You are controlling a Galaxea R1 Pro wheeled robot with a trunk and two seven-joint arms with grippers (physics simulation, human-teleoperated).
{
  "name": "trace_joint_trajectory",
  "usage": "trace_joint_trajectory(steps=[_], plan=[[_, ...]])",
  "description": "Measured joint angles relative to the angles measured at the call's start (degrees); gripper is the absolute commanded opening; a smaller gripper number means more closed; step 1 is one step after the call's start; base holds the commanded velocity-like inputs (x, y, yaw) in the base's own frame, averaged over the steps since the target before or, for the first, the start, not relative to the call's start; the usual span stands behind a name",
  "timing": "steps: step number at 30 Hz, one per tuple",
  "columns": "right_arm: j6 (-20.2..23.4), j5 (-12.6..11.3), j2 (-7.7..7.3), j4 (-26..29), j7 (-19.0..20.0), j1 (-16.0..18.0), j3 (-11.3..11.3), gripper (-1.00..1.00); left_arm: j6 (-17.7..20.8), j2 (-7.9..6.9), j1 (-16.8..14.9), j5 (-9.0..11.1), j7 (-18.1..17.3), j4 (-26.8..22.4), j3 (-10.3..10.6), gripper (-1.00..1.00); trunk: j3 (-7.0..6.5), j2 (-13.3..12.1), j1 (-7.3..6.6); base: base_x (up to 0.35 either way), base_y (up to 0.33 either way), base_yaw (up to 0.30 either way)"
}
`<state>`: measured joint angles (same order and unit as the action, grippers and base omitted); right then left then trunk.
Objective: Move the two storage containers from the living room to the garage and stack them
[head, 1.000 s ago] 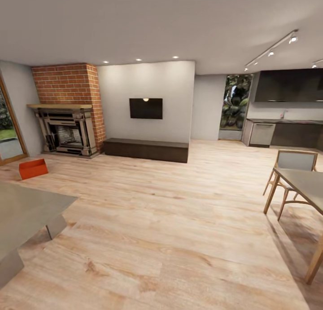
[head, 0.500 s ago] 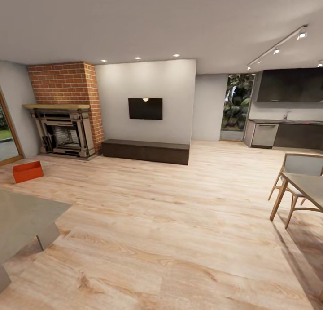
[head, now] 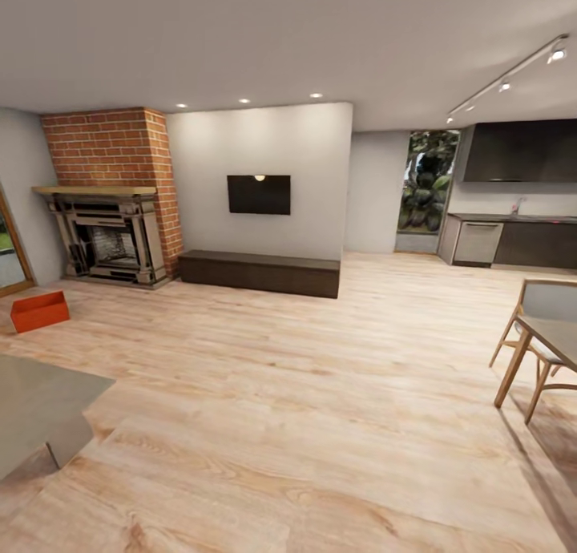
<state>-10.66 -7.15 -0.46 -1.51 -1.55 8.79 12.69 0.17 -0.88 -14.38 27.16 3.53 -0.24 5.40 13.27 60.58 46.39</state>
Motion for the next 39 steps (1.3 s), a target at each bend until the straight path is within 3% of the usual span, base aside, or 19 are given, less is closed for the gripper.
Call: trace_joint_trajectory(steps=[39], plan=[[0.0, 0.0, 0.00, 0.0, 0.0, 0.0, 0.0, 1.00, 0.0, 0.00, 0.0, 0.0, 0.0, 0.0, 0.0, 1.00, 0.00, 0.0, 0.00, 0.322, 0.000, 0.000]])
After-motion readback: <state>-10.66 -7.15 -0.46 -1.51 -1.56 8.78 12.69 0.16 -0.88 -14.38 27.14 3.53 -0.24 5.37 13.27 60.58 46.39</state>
